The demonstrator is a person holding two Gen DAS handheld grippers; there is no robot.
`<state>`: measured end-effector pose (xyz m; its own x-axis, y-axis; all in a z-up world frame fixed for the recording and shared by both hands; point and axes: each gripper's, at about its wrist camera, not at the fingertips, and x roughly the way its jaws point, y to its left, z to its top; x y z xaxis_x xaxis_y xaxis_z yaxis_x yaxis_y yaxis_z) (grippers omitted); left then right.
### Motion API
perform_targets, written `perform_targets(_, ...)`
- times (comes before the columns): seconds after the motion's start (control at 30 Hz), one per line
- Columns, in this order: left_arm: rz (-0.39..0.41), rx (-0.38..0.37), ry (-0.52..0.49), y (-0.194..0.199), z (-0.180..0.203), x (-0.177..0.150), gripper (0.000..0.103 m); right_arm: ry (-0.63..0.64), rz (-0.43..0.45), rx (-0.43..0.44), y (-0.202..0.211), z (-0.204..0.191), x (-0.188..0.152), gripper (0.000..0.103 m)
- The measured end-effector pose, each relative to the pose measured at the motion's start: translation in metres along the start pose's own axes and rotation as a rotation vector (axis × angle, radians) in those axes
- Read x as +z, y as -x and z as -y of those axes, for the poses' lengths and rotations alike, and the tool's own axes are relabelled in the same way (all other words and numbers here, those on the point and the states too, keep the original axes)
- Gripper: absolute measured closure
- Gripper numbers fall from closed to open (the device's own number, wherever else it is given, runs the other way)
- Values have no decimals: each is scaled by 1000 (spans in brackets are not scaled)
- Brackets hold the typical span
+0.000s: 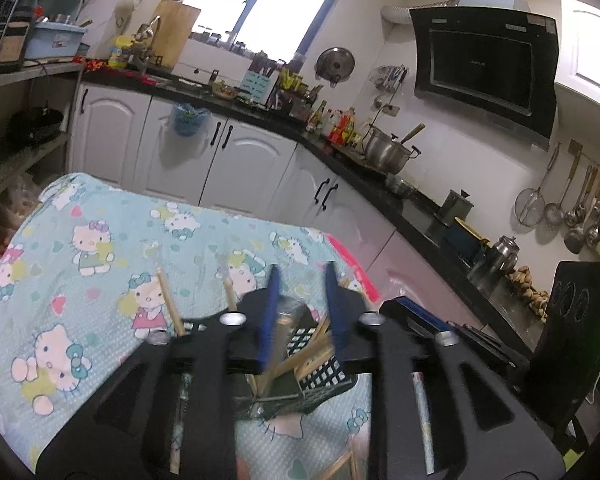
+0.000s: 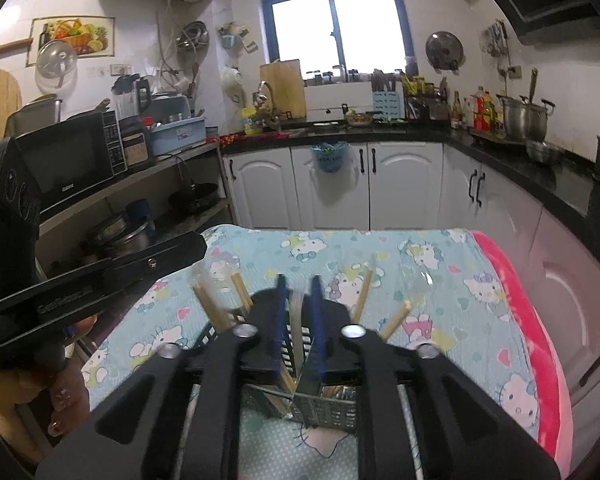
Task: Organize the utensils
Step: 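Open both tools to release the chopsticks inside the holder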
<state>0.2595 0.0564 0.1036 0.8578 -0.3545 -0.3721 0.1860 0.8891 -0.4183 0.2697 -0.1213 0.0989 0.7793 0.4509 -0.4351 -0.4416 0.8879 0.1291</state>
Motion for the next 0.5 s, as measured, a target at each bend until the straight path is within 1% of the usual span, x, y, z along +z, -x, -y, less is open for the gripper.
perform_targets(0.07,-5,9,-3,3,-1,-2,73,-9,-6,-3,1,2,-3,84)
perform_targets(0.1,-6,10,-3,4,-1,-2,69,-11,-10,-7,2,3,-4,84)
perform_targets(0.17,-7,14,-4,7,-1,-3,63,-20,-16,-9,3,5,-6,78)
perform_targets(0.23,-9,23,-6,11,-1,-4,58,-32,-19,-12,6,7,-9,77)
perform_targets(0.3,-12,32,-4,15,-2,-5,47,-38,-21,-12,8,9,-10,76)
perform_targets(0.4,-5,34,1,23,-4,-6,38,-45,-21,-16,12,9,-12,70)
perform_targets(0.43,-2,35,4,26,-4,-6,35,-46,-20,-17,14,9,-12,67)
perform_targets(0.5,9,37,13,33,-7,-7,20,-50,-14,-17,18,10,-14,61)
